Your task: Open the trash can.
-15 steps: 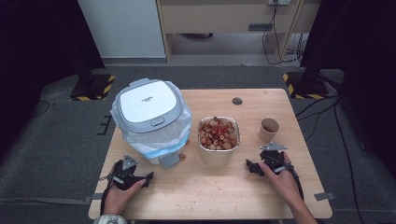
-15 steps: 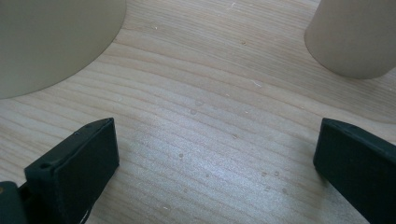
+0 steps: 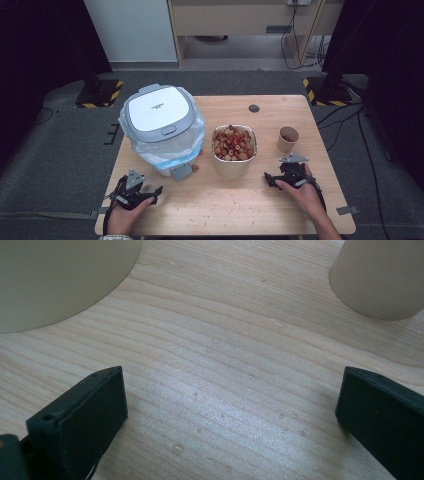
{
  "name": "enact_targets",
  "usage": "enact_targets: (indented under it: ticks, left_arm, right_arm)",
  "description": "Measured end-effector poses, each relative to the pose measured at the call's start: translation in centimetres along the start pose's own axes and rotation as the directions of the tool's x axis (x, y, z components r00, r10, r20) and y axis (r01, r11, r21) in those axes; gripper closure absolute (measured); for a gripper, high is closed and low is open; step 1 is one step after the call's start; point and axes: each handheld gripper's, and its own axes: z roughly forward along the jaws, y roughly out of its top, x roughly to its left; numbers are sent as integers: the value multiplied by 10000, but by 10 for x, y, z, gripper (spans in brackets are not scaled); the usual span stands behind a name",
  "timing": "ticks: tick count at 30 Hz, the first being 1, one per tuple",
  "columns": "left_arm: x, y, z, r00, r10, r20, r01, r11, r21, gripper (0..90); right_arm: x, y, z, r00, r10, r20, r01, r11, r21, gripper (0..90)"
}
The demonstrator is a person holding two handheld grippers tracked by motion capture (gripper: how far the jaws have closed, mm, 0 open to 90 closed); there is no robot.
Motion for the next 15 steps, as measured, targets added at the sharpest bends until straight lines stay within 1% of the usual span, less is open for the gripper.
enact_targets:
  ticks: [1, 2, 5, 8, 9, 10, 12, 13, 14, 15]
  left_arm:
    - [-2, 0, -3, 10000, -29, 17, 29, 9999, -152, 140]
    - [-2, 0, -3, 10000, -29, 17, 29, 9999, -152, 131]
    - [-5, 2, -10, 10000, -44, 78, 47, 9991, -415, 131]
    - [-12, 4, -14, 9997, 170, 152, -161, 9983, -556, 206]
    - [-12, 4, -14, 9997, 170, 152, -161, 9983, -556, 225]
    - [-15, 5, -16, 9994, 269, 234, -256, 9981, -562, 225]
    - [-19, 7, -18, 9988, 406, 292, -387, 9974, -608, 312]
    - [-23, 9, -20, 9979, 522, 372, -493, 9960, -742, 390]
    - [-23, 9, -20, 9979, 522, 372, -493, 9960, -742, 410]
    - [-25, 10, -21, 9978, 561, 348, -531, 9953, -812, 410]
  right_arm:
    - [0, 0, 0, 10000, -28, 7, 28, 10000, 3, 6]
    - [0, -1, 0, 10000, -42, -14, 42, 10000, 3, 6]
    - [0, -1, -1, 10000, -48, -19, 48, 10000, -5, 6]
    - [0, -1, -1, 10000, -27, -18, 27, 10000, 5, 6]
    - [0, -1, -1, 10000, -27, -18, 27, 10000, 5, 6]
    - [0, -1, -1, 10000, -24, -18, 24, 10000, 5, 6]
    - [0, -1, -1, 10000, -9, -24, 9, 10000, 16, 6]
    - [0, -1, -1, 10000, -21, -22, 21, 10000, 7, 6]
    - [0, -1, -1, 10000, -21, -22, 21, 10000, 7, 6]
    - [0, -1, -1, 10000, -24, -18, 24, 10000, 6, 6]
